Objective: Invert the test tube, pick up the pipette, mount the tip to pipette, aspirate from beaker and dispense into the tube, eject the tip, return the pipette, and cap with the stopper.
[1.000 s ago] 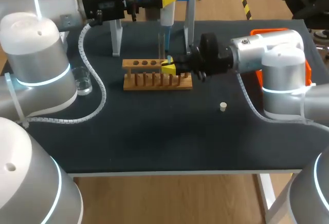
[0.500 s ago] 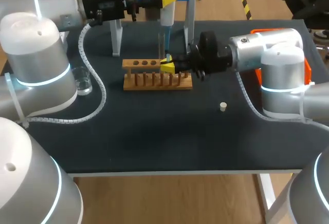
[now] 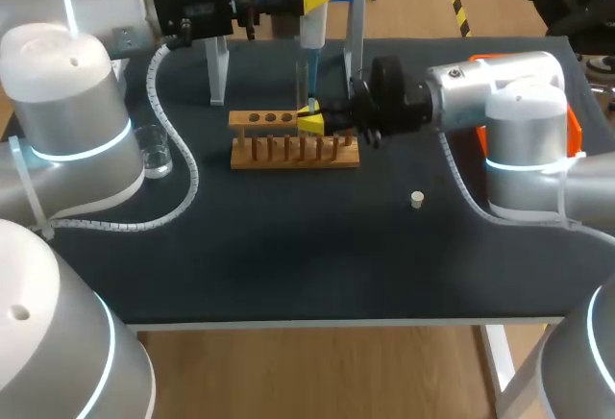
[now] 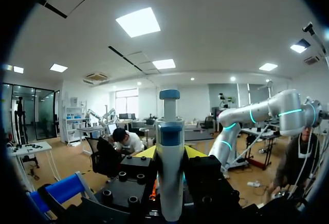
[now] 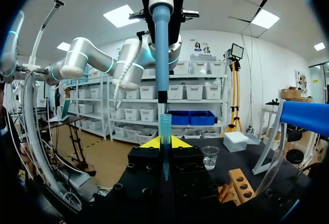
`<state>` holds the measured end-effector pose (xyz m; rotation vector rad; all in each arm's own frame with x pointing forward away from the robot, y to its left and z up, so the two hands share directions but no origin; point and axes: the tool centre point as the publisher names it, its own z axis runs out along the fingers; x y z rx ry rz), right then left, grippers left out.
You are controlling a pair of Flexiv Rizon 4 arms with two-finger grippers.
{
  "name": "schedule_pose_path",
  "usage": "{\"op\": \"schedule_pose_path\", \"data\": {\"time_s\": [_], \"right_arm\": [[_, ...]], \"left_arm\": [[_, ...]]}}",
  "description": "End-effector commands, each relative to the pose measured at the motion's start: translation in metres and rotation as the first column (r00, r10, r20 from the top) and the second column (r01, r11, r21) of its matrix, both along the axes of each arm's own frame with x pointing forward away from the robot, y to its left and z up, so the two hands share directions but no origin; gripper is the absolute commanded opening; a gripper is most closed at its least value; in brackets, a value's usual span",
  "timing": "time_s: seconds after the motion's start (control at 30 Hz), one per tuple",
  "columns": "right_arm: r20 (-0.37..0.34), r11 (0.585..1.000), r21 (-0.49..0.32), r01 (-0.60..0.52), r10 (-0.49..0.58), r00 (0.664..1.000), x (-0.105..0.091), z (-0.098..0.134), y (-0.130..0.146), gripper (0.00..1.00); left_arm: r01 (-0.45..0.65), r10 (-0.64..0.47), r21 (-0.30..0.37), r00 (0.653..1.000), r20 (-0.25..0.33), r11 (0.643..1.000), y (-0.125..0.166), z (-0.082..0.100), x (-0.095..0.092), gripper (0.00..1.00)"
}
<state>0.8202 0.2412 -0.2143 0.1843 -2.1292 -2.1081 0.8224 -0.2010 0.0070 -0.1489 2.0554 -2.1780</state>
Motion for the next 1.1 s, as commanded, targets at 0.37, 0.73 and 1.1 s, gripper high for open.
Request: {"op": "schedule_pose_path", "data": {"time_s": [0.37, 0.73, 1.1], "right_arm": [[0.005, 1.000, 0.003, -0.007, 0.007, 1.000, 0.000, 0.005, 0.002, 0.00], [0.009, 1.000, 0.006, -0.007, 0.007, 1.000, 0.000, 0.007, 0.001, 0.00], [0.017, 1.000, 0.013, -0.011, 0.011, 1.000, -0.001, 0.012, 0.001, 0.00]], "left_arm": [[0.003, -0.003, 0.002, 1.000, -0.001, 1.000, 0.002, 0.001, 0.000, 0.00], [0.003, -0.003, 0.002, 1.000, -0.001, 1.000, 0.002, 0.001, 0.000, 0.00], [0.003, -0.003, 0.002, 1.000, -0.001, 1.000, 0.002, 0.001, 0.000, 0.00]]}}
